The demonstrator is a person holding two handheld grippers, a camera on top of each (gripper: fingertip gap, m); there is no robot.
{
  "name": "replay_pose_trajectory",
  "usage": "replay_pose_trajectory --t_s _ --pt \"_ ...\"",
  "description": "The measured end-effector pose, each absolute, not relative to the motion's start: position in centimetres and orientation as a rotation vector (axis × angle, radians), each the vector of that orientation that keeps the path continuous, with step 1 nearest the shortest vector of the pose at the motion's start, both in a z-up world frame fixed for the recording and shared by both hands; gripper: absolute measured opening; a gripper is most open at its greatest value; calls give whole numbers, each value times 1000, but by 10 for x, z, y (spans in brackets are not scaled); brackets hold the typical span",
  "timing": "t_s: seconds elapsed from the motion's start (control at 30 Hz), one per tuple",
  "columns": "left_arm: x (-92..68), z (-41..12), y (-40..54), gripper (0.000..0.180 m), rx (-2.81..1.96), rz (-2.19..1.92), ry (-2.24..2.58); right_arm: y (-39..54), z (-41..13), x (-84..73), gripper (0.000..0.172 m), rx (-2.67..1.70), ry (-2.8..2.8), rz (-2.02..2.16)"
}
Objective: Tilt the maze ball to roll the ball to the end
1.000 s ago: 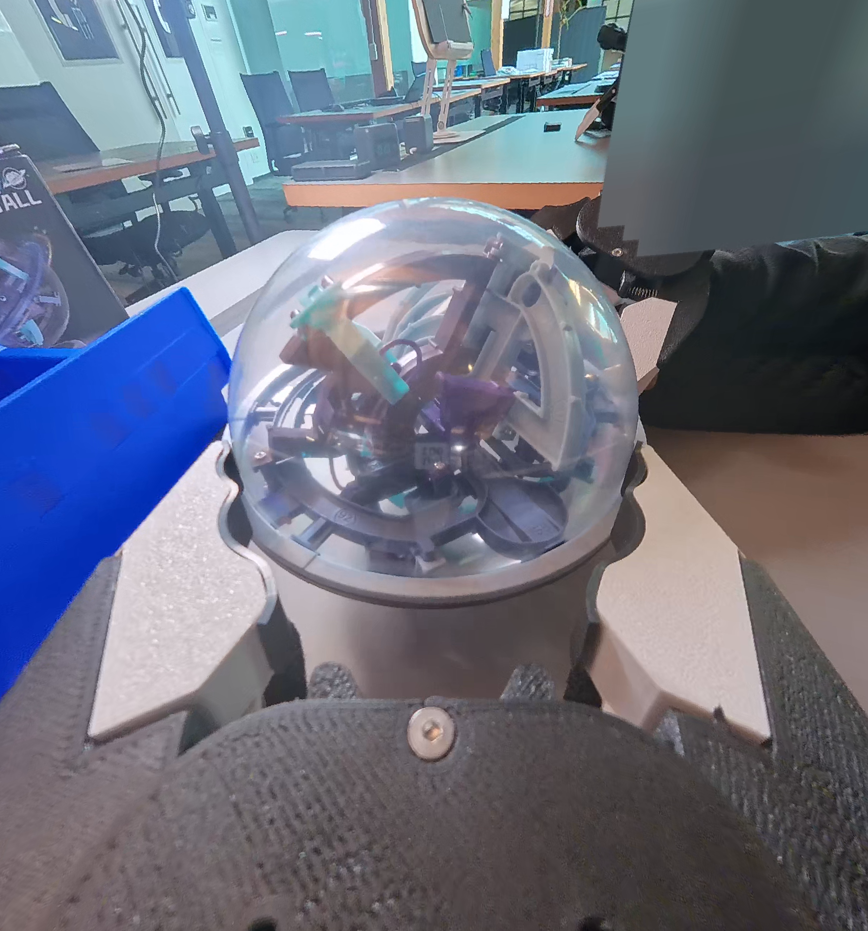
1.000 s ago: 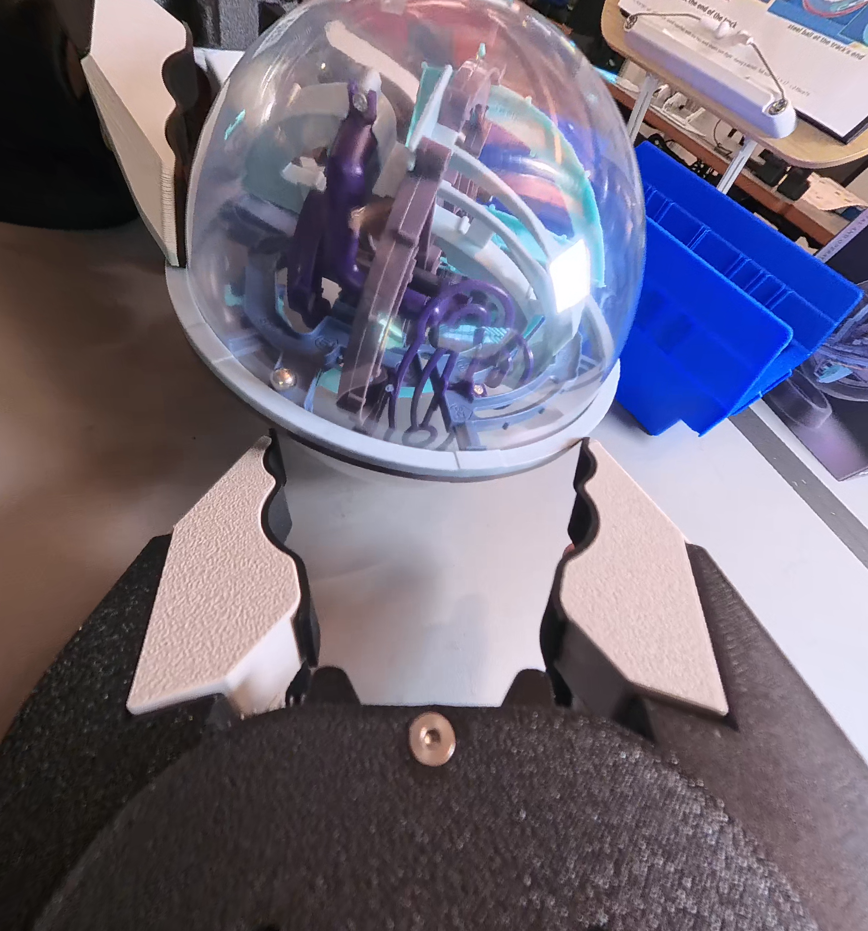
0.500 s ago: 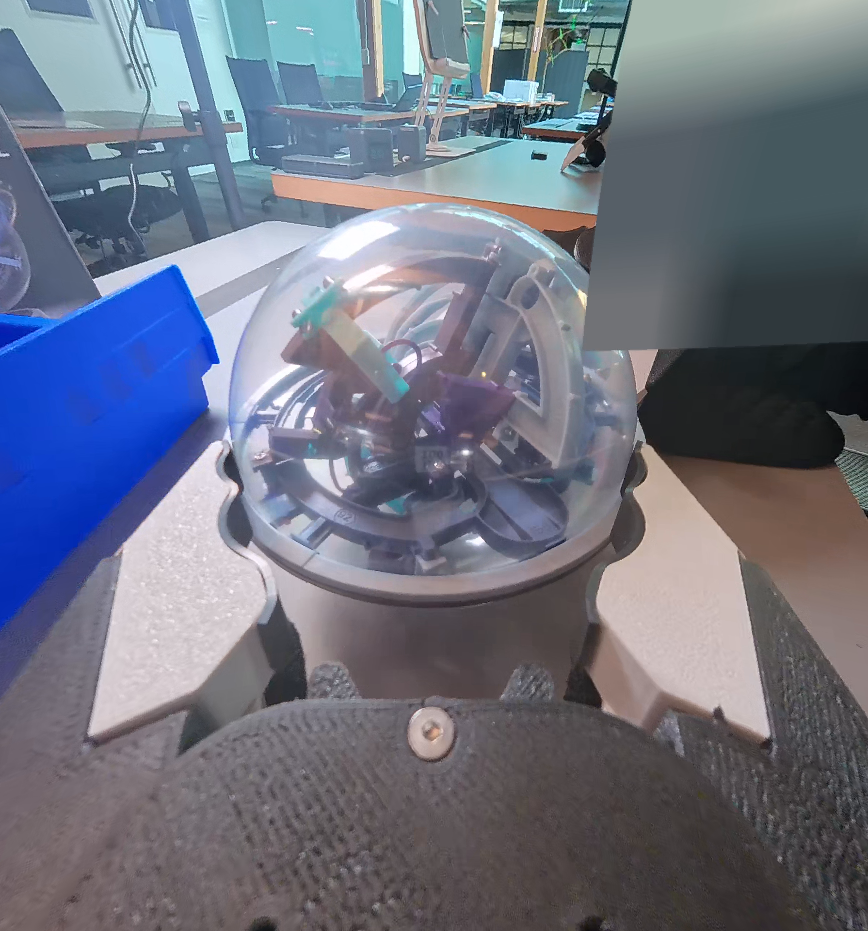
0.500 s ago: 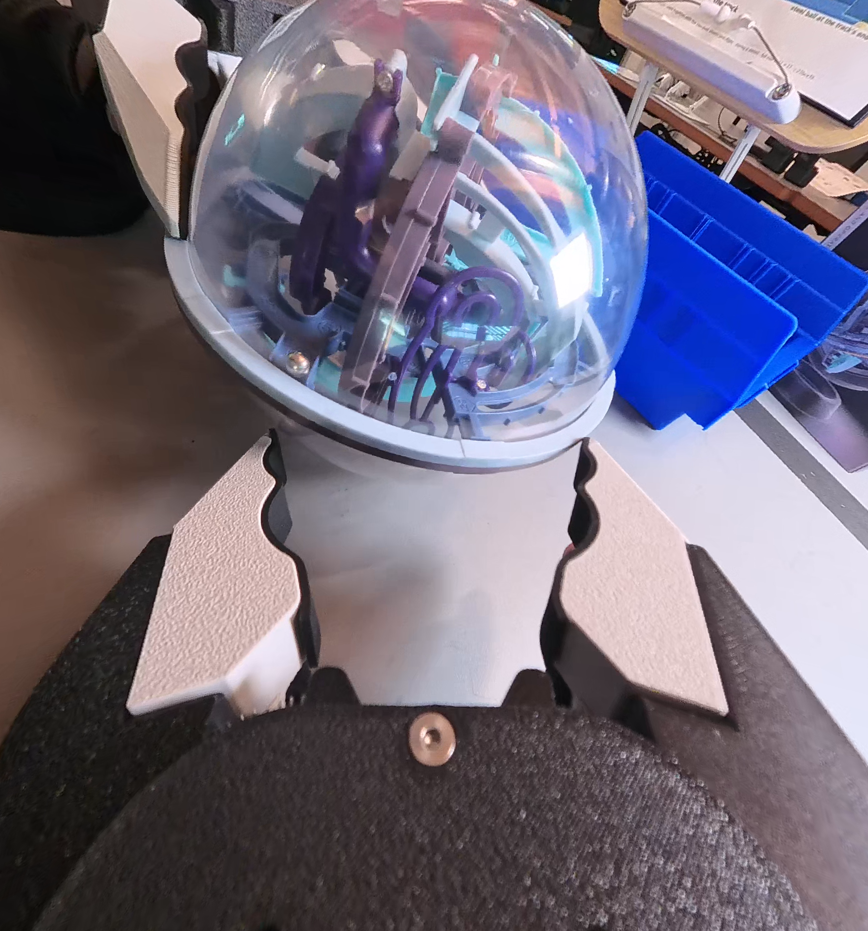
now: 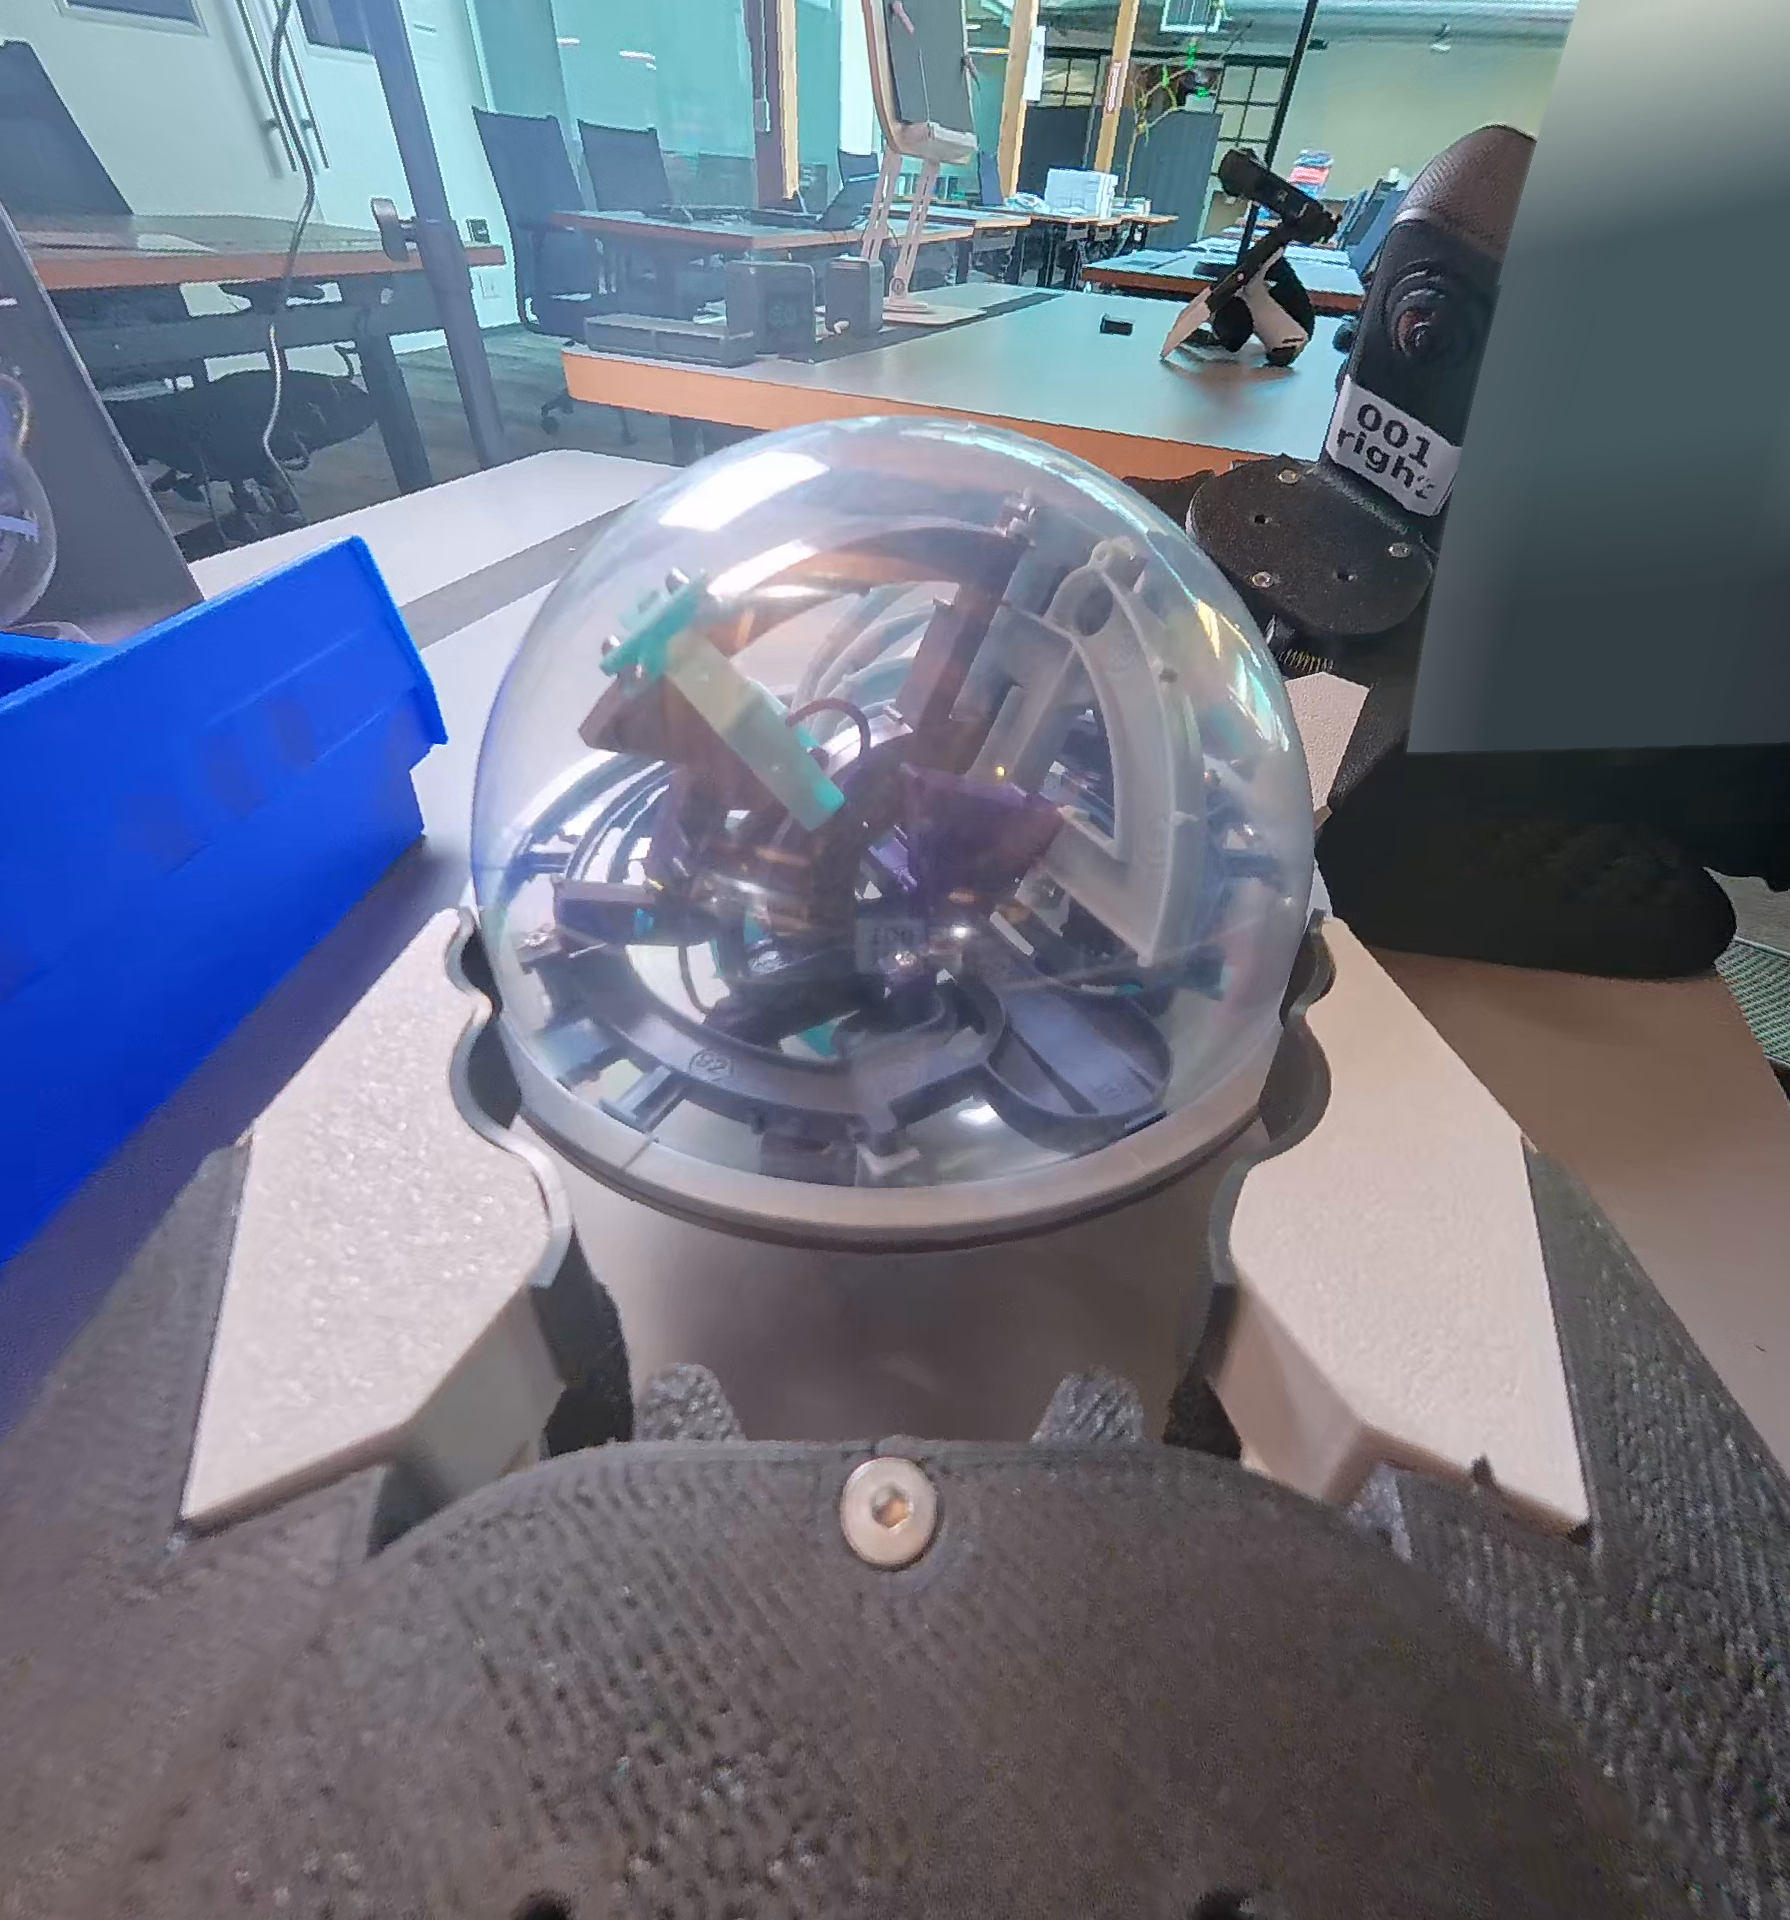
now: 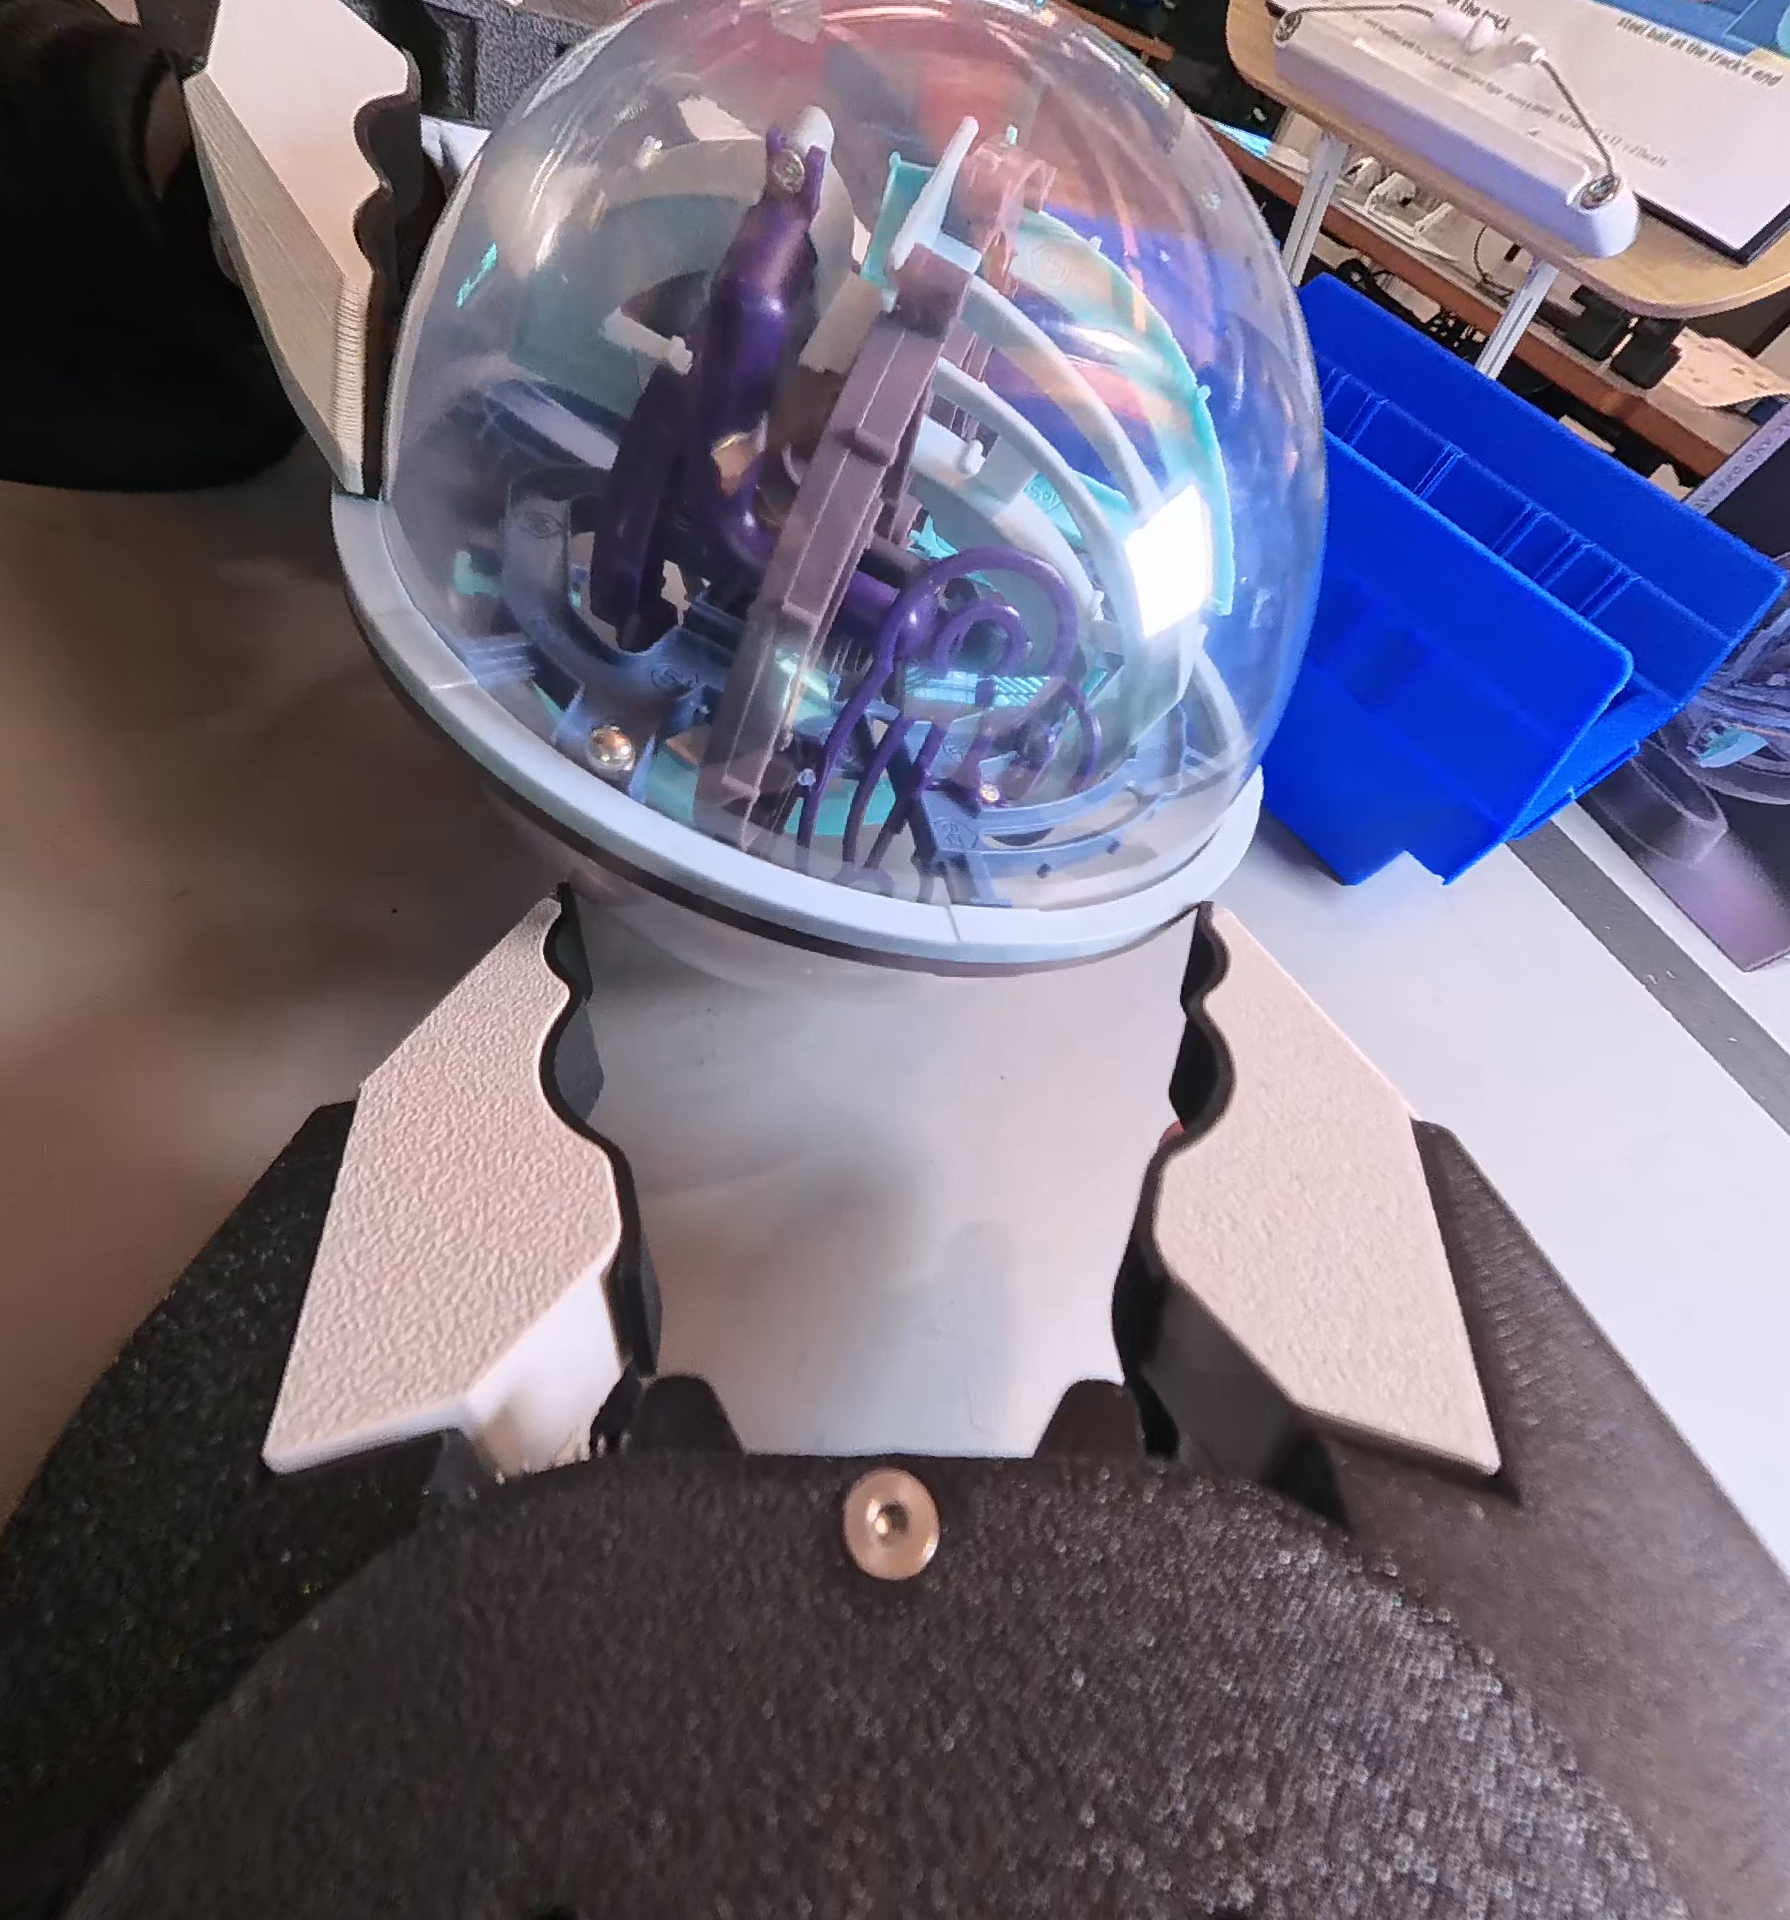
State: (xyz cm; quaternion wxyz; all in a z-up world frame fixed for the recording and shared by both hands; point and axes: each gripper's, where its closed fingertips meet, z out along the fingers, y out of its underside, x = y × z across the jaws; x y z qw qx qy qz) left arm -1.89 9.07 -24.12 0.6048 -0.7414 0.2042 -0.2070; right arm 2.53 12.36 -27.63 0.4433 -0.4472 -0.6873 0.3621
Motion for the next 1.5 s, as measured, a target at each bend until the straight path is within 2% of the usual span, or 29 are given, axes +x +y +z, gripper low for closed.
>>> replay_pose_trajectory --t_s 0.9,1.5 --pt "-19 -241 89 145 -1695 -440 507 124 -279 25 110 -1101 -1718 868" --pt "-23 -238 72 144 -1577 -268 756 111 -283 25 102 -1029 -1784 876"
